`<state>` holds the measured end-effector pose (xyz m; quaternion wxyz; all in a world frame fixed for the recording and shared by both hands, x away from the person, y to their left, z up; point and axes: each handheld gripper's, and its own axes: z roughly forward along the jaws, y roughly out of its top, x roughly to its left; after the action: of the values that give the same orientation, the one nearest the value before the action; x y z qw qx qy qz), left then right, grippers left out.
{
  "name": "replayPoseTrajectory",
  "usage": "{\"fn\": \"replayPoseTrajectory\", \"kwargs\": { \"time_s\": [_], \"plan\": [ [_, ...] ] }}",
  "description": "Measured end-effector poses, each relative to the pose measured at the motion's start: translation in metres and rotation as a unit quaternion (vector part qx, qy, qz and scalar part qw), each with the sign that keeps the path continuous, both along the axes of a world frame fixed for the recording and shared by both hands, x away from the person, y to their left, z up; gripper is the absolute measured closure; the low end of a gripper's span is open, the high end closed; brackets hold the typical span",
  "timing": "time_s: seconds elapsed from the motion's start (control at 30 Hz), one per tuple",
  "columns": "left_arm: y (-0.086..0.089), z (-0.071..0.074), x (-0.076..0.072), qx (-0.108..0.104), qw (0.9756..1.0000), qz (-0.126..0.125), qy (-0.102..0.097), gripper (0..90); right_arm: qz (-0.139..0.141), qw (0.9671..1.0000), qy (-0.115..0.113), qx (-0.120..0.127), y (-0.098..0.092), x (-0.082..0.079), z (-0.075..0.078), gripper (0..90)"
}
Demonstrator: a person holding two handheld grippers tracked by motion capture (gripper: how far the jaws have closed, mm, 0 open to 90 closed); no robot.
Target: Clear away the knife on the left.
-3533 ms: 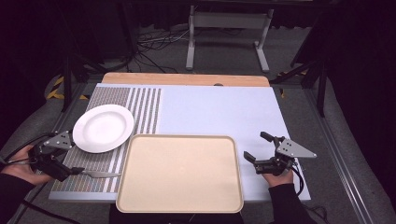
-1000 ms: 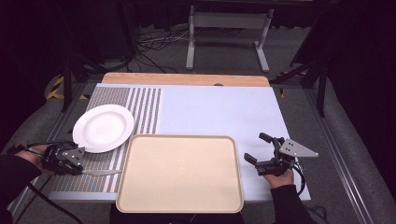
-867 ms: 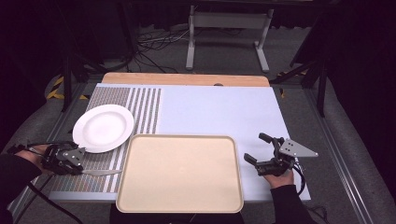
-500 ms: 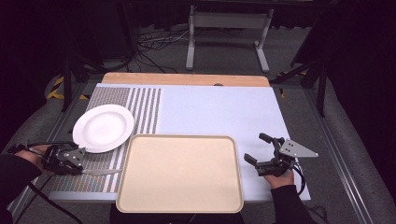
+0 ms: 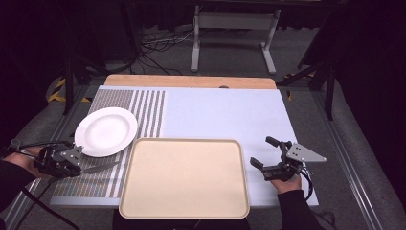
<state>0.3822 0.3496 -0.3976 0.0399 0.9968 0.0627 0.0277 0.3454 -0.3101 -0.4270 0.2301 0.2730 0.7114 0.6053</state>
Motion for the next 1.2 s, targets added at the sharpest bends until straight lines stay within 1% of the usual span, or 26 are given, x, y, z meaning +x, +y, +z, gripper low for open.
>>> {"fn": "replayPoseTrajectory", "kwargs": {
  "time_s": [0.1,0.23,0.27,0.3,0.33,0.4,0.47,0.53,0.57,0.6,0.63,0.67,0.7,0.73,0.77,0.8,0.87,0.9,0.93,0.97,1.0,1.03,1.1,1.13,1.17,1.2],
  "plan": [
    [-0.004,0.006,-0.001,-0.013,0.9999,0.006,-0.002,79.9,0.0,1.0,-0.003,-0.001,-0.001,0.0,0.0,0.3],
    [-0.008,0.018,0.0,-0.041,0.9984,0.039,0.003,79.9,0.0,1.0,0.0,0.0,-0.001,0.0,0.0,0.2],
    [-0.008,0.018,0.0,-0.041,0.9984,0.039,0.003,79.8,0.0,1.0,0.0,0.0,-0.001,0.0,0.0,0.2],
    [-0.01,0.024,-0.001,-0.063,0.9963,0.058,-0.001,79.8,-0.002,1.0,-0.002,0.0,-0.001,0.0,0.0,0.2],
    [-0.01,0.024,-0.001,-0.063,0.9963,0.058,-0.001,79.8,-0.002,1.0,-0.002,0.0,-0.001,0.0,0.0,0.2],
    [-0.009,0.03,-0.002,-0.107,0.992,0.066,0.003,79.8,-0.002,1.0,-0.004,0.0,-0.002,0.0,0.001,0.2],
    [-0.009,0.031,-0.001,-0.132,0.9882,0.078,0.009,79.8,-0.003,1.0,-0.004,0.0,-0.002,0.0,0.001,0.3],
    [-0.009,0.032,-0.001,-0.141,0.9861,0.087,0.009,79.8,-0.004,1.0,-0.003,0.0,-0.002,-0.001,0.001,0.3],
    [-0.009,0.032,-0.001,-0.141,0.9861,0.087,0.009,79.8,-0.004,1.0,-0.003,0.0,-0.002,-0.001,0.001,0.3],
    [-0.01,0.032,0.0,-0.145,0.9851,0.091,0.009,79.8,-0.004,1.0,-0.004,0.0,-0.001,-0.001,0.001,0.3],
    [-0.01,0.032,0.001,-0.153,0.9837,0.094,0.015,79.8,-0.004,1.0,-0.005,-0.001,-0.002,-0.001,0.001,0.2],
    [-0.01,0.033,0.001,-0.166,0.9805,0.104,0.011,79.8,-0.005,1.0,-0.006,0.0,-0.002,-0.001,0.001,0.2],
    [-0.01,0.033,0.001,-0.166,0.9805,0.104,0.011,79.8,-0.005,1.0,-0.006,0.0,-0.002,-0.001,0.001,0.2],
    [-0.01,0.034,0.001,-0.183,0.9773,0.106,0.019,79.8,-0.005,1.0,-0.007,-0.001,-0.002,-0.001,0.001,0.3],
    [-0.01,0.035,0.0,-0.192,0.9753,0.108,0.017,79.8,-0.007,1.0,-0.006,-0.001,-0.003,-0.001,0.001,0.2],
    [-0.01,0.036,0.0,-0.212,0.9709,0.108,0.022,79.8,-0.006,1.0,-0.006,0.0,-0.003,-0.001,0.001,0.3],
    [-0.011,0.038,-0.001,-0.232,0.9661,0.11,0.024,79.8,-0.007,0.9999,-0.007,-0.001,-0.003,-0.001,0.001,0.3],
    [-0.011,0.038,-0.001,-0.232,0.9661,0.11,0.024,79.7,-0.007,1.0,-0.006,-0.001,-0.002,-0.001,0.001,0.2],
    [-0.014,0.039,-0.002,-0.242,0.9634,0.113,0.02,79.7,-0.006,1.0,-0.007,-0.002,-0.002,-0.001,0.001,0.3],
    [-0.014,0.039,-0.002,-0.242,0.9634,0.113,0.02,79.7,-0.006,1.0,-0.007,-0.002,-0.002,-0.001,0.001,0.3],
    [-0.016,0.04,-0.003,-0.247,0.962,0.114,0.024,79.7,-0.006,1.0,-0.007,-0.002,-0.002,-0.001,0.001,0.2],
    [-0.019,0.04,-0.003,-0.252,0.9606,0.116,0.018,79.8,-0.007,1.0,-0.006,-0.001,-0.002,-0.001,0.001,0.2],
    [-0.021,0.04,-0.003,-0.258,0.958,0.122,0.029,79.7,-0.007,1.0,-0.007,0.002,-0.003,-0.001,0.001,0.2],
    [-0.023,0.04,-0.003,-0.262,0.956,0.129,0.025,79.7,-0.006,1.0,-0.007,0.004,-0.003,-0.002,0.002,0.2],
    [-0.024,0.04,-0.002,-0.266,0.9528,0.142,0.035,79.7,-0.007,0.9999,-0.009,0.006,-0.003,-0.002,0.002,0.2],
    [-0.025,0.04,-0.002,-0.275,0.9492,0.149,0.034,79.7,-0.007,0.9999,-0.012,0.007,-0.004,-0.003,0.003,0.3]
  ]
}}
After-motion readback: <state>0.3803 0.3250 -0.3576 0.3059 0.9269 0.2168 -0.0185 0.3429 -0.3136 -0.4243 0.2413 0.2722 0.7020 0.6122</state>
